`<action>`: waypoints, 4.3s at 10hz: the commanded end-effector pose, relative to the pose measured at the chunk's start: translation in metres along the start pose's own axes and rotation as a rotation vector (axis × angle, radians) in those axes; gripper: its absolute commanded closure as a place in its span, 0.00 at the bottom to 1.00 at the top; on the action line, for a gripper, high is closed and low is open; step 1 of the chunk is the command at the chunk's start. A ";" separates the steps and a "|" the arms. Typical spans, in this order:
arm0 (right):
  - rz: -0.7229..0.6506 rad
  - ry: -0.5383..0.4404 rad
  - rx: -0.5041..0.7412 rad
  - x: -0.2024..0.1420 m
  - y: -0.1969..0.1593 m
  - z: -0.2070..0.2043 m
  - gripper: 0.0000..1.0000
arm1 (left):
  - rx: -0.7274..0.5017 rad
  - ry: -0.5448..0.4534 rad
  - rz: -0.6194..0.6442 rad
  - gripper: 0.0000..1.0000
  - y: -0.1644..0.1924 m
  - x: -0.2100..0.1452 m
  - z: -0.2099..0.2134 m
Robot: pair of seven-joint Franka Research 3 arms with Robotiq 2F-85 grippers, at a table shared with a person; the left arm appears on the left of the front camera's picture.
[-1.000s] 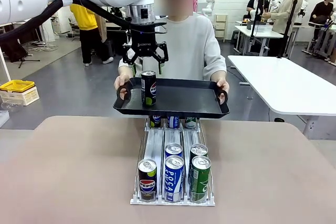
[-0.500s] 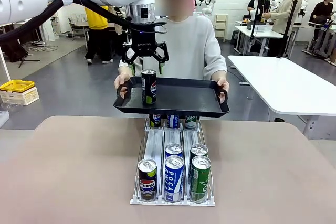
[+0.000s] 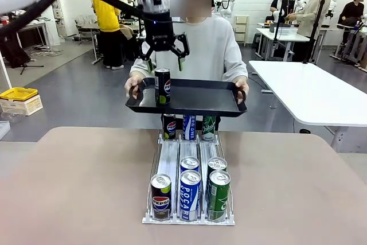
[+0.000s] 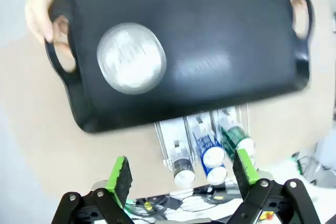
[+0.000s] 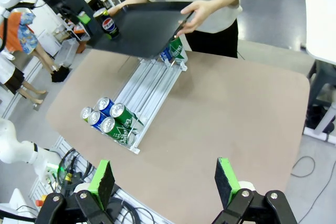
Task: Retrieve and hand over the desired beverage to the person.
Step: Place the picked can on the Handle tray extended by the person, then pick up another can of the same type that the person held from the Automatic Can Dispenser.
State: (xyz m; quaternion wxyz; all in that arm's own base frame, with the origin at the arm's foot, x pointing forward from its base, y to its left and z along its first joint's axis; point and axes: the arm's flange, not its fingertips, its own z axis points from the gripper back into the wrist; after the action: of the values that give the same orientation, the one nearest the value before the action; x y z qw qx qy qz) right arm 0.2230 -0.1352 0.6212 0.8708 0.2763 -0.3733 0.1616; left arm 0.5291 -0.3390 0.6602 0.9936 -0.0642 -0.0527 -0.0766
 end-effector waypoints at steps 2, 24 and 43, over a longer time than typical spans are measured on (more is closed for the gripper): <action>0.010 -0.012 0.021 0.002 0.000 -0.002 0.00 | 0.033 -0.058 -0.268 0.00 0.028 -0.109 0.023; 0.010 -0.012 0.021 0.002 0.000 -0.002 0.00 | -0.086 -0.046 -0.370 0.00 0.164 -0.184 0.012; 0.010 -0.012 0.021 0.002 0.000 -0.002 0.00 | -0.437 -0.374 -0.360 0.00 0.368 -0.299 0.032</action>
State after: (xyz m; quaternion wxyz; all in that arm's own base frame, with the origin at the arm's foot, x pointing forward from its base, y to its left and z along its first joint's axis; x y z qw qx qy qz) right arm 0.2233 -0.1355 0.6212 0.8716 0.2750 -0.3728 0.1605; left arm 0.2905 0.0683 0.6133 0.8995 -0.2820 -0.2274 -0.2443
